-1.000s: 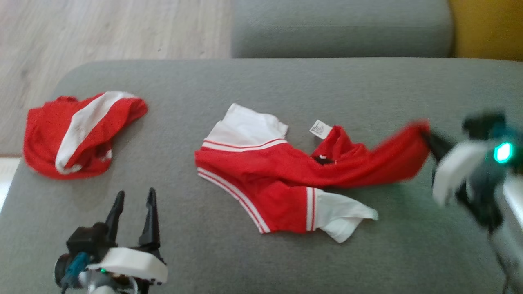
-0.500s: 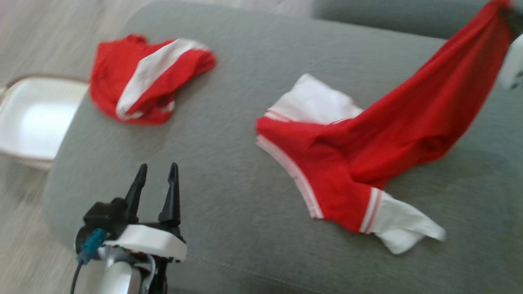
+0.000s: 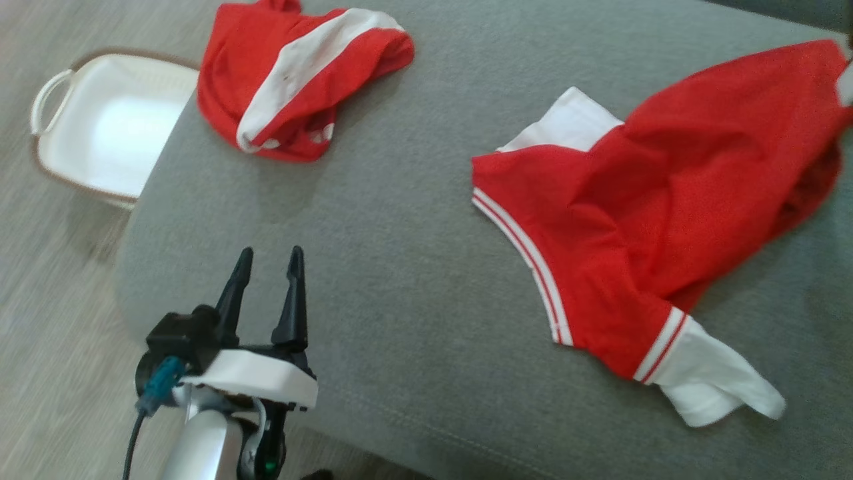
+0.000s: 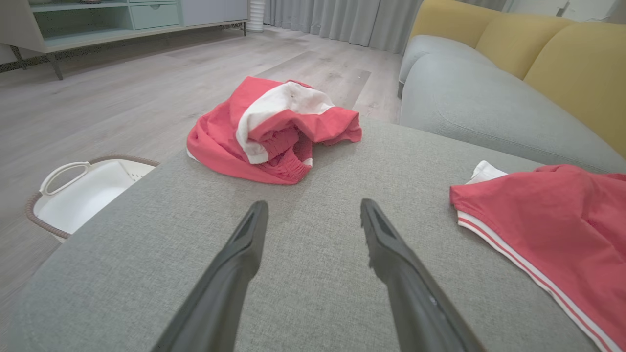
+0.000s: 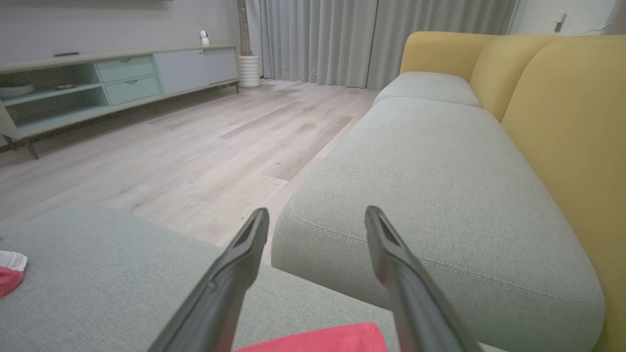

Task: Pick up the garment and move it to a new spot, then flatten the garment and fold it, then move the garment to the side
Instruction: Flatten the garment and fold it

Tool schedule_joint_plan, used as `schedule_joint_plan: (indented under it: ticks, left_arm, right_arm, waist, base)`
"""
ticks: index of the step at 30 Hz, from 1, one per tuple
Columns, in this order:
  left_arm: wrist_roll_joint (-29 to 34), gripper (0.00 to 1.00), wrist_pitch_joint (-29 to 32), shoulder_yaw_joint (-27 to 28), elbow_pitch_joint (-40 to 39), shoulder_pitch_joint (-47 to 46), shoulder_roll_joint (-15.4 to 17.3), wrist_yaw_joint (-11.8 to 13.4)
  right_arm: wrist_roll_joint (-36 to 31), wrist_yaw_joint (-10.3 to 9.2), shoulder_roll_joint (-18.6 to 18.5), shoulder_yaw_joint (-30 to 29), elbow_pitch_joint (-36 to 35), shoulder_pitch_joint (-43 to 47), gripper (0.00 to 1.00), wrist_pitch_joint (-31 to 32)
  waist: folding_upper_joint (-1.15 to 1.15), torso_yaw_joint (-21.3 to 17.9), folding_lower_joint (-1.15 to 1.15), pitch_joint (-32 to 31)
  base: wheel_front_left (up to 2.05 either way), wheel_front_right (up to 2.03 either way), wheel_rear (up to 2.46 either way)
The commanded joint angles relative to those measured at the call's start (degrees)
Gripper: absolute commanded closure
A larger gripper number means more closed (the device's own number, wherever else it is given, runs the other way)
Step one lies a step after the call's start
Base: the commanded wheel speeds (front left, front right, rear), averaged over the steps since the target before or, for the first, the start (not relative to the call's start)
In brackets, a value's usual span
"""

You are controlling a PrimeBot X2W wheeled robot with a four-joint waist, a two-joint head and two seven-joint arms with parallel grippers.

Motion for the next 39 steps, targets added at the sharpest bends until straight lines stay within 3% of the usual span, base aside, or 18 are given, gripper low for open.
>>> schedule_joint_plan:
  ticks: [1,7,17,21,27,33,39]
  left_arm:
    - [0.0,0.00,-0.7,2.2,-1.4,-1.2,0.5,0.2]
    - [1.7,0.00,-0.7,4.1,-0.9,-0.2,0.5,-0.7]
    - [2.3,0.00,-0.7,6.9,-0.7,2.7,0.7,-1.7]
    - [2.3,0.00,-0.7,7.8,-0.9,3.7,0.7,-1.8]
    - [2.7,0.00,-0.7,8.2,-0.5,4.0,0.6,-2.3]
    - [2.8,0.00,-0.7,7.6,0.1,3.6,0.6,-2.8]
    - [2.7,0.00,-0.7,7.2,0.7,3.1,0.6,-2.9]
  right_arm:
    - [0.8,0.43,0.4,0.6,-1.3,0.5,0.00,-1.4]
    - [5.3,0.43,2.0,2.6,-4.6,6.0,0.00,-4.6]
    - [13.0,0.43,1.1,3.6,-19.5,25.2,0.00,-4.9]
    - [16.0,0.43,0.3,5.5,-26.7,33.2,0.00,-0.7]
    - [19.9,0.43,-3.9,10.6,-38.3,38.6,0.00,9.3]
    - [23.4,0.43,-4.2,15.7,-43.0,38.5,0.00,19.0]
    - [26.4,0.43,-2.0,20.4,-41.9,36.2,0.00,26.7]
  waist:
    - [0.00,-2.6,0.00,-2.5]
    - [0.00,-8.5,0.00,-7.5]
    - [0.00,-16.1,0.00,-12.9]
    - [0.00,-17.6,0.00,-13.8]
    - [0.00,-18.2,0.00,-14.6]
    - [0.00,-16.8,0.00,-14.6]
    - [0.00,-12.8,0.00,-14.4]
  base:
    - [0.00,0.00,0.00]
    - [0.00,0.00,0.00]
    - [0.00,0.00,0.00]
    - [0.00,0.00,0.00]
    - [0.00,0.00,0.00]
    - [0.00,0.00,0.00]
    - [0.00,0.00,0.00]
